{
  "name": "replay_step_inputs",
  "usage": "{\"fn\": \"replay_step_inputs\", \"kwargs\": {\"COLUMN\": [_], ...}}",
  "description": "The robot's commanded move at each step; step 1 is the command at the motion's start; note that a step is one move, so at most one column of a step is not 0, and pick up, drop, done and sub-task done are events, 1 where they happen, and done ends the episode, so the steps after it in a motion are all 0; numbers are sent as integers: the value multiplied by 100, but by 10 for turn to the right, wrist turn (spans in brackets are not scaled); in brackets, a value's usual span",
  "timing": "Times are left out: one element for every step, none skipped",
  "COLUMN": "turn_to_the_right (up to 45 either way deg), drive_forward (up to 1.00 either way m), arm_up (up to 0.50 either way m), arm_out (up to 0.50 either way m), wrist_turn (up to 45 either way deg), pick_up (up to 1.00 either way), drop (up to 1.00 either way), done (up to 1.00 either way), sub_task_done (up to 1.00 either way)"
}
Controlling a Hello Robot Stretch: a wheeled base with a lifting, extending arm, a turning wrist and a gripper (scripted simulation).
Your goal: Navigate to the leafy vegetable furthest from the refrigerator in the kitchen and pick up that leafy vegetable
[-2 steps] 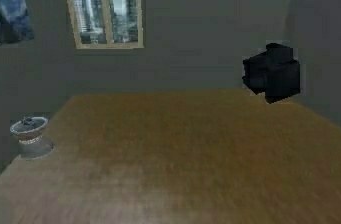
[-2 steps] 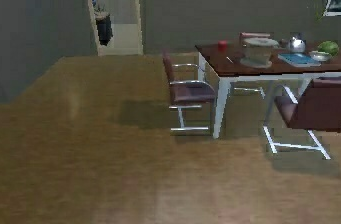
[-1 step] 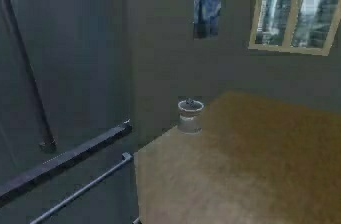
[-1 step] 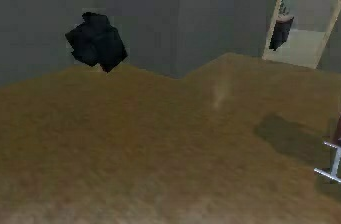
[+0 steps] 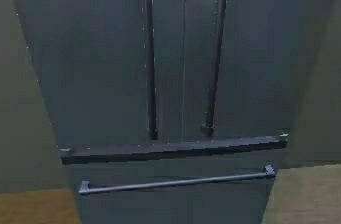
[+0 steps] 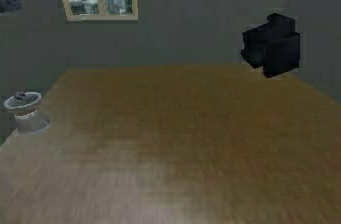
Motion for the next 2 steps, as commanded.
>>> {"fn": "replay_step_inputs", "kwargs": {"turn_to_the_right": [-450,-450], "drive_forward": [0,0], "arm_up": [0,0], "arm_out": [0,0], "wrist_turn": [0,0], "pick_up": [0,0], "drop": [0,0], "done": [0,0], "sub_task_done": [0,0]}}
